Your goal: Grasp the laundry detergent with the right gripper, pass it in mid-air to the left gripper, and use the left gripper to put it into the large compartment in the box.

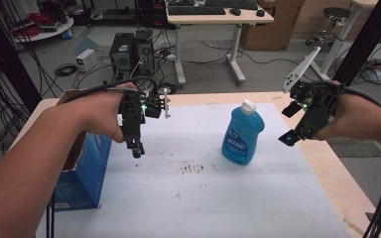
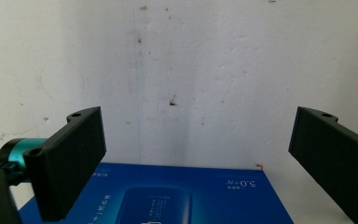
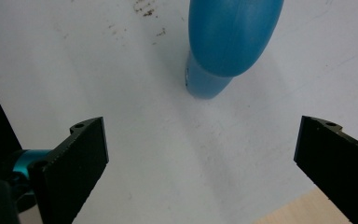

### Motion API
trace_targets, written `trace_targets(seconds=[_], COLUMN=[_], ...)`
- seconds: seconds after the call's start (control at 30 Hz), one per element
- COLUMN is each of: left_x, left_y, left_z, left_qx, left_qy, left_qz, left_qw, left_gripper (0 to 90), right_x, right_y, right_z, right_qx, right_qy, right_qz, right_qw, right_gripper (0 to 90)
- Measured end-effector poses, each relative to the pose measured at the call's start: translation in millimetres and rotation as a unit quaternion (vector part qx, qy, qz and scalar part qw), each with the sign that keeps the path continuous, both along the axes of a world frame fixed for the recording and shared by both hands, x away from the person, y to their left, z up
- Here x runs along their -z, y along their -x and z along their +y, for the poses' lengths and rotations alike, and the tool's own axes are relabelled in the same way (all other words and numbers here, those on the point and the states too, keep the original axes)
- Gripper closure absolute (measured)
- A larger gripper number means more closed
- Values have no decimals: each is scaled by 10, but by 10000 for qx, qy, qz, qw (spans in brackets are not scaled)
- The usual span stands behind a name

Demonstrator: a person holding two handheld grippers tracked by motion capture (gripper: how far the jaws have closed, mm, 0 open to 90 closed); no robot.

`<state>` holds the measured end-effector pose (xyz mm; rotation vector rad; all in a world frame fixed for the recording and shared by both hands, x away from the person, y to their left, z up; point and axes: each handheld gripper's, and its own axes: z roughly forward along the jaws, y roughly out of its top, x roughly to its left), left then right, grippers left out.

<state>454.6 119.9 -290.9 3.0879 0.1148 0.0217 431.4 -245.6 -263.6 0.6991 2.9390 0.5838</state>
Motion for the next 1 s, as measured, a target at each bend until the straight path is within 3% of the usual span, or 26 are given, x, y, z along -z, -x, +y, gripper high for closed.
trace_targets(seconds=[0.2, 0.47, 0.77, 0.9, 1.0], left_x=[-22, -30, -31, -28, -21], left_y=[34, 46, 57, 56, 46], left_z=[-12, -10, -23, -20, -9], left_qx=[22, 79, 111, 92, 86], left_qy=[12, 15, -13, -5, -16], left_qz=[-10, -22, -17, -28, -19], left_qw=[10000, 10000, 9999, 10000, 10000], left_gripper=[37, 37, 37, 37, 37], right_x=[145, 255, 371, 531, 624], right_y=[79, 149, 136, 79, 51], right_z=[-74, -78, -69, -105, -114], right_qx=[288, 388, 512, 723, 817], right_qy=[-442, -594, -777, -1058, -1132], right_qz=[-106, -309, -346, -373, -377], right_qw=[9986, 9970, 9951, 9911, 9895], right_gripper=[18, 18, 18, 18, 18])
